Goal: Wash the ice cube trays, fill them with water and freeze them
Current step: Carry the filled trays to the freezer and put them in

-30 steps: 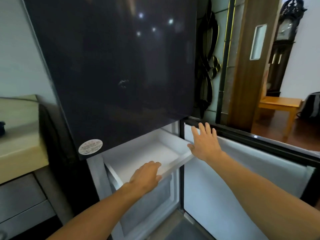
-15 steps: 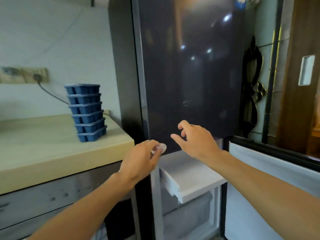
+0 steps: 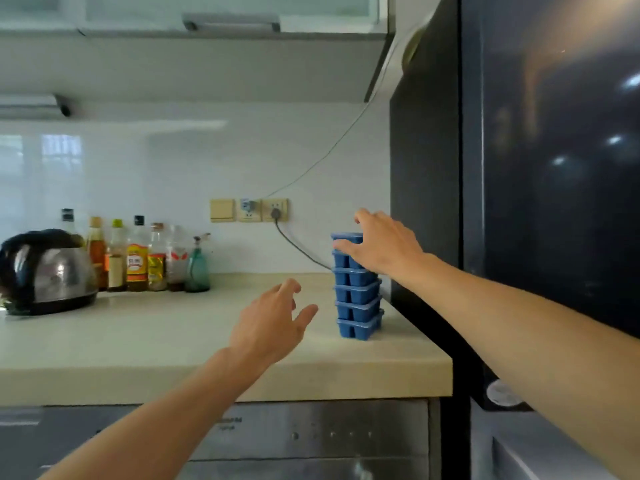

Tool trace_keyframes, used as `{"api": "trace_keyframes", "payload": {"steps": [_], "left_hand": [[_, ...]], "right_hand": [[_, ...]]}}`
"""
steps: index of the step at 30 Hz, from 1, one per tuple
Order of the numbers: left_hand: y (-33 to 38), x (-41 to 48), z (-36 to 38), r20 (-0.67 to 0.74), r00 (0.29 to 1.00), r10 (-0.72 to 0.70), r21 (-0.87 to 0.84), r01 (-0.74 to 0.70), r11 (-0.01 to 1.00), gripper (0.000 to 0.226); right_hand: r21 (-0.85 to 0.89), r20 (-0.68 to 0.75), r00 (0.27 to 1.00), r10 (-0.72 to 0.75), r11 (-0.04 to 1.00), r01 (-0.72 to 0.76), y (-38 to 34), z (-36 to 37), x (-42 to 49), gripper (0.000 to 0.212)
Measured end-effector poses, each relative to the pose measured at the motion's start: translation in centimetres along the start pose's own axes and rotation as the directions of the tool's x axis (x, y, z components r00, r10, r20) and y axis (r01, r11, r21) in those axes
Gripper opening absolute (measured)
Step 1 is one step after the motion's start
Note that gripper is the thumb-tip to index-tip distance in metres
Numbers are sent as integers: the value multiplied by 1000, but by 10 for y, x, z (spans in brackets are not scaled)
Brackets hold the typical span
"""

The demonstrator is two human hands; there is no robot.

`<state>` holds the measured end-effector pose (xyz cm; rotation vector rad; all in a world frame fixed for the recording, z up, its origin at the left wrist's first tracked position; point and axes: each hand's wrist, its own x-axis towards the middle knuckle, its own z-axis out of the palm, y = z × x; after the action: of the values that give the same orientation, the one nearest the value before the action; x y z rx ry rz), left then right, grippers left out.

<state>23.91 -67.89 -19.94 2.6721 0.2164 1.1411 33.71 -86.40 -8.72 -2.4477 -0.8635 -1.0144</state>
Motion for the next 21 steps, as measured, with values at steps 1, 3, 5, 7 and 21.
{"api": "trace_keyframes", "payload": {"steps": [1, 3, 5, 7, 21], "left_hand": [[-5, 3, -4, 20, 1000, -10, 23, 9, 1000, 51], [-11, 11, -9, 38, 999, -22, 44, 21, 999, 58], [-11, 18, -12, 37, 999, -22, 50, 20, 999, 61], [-6, 22, -12, 32, 999, -18, 40, 17, 999, 62], [52, 78, 30, -45, 999, 13, -138, -19, 990, 77]], "right_hand": [[-25, 2, 1000, 6, 1000, -6, -5, 3, 13, 71], [-96, 12, 1000, 24, 995, -23, -13, 10, 33, 75], [-193, 36, 999, 37, 981, -29, -18, 17, 47, 70], [-261, 67, 997, 38, 965, -19, -20, 25, 54, 58], [112, -48, 996, 69, 992, -63, 51, -5, 8, 23]]}}
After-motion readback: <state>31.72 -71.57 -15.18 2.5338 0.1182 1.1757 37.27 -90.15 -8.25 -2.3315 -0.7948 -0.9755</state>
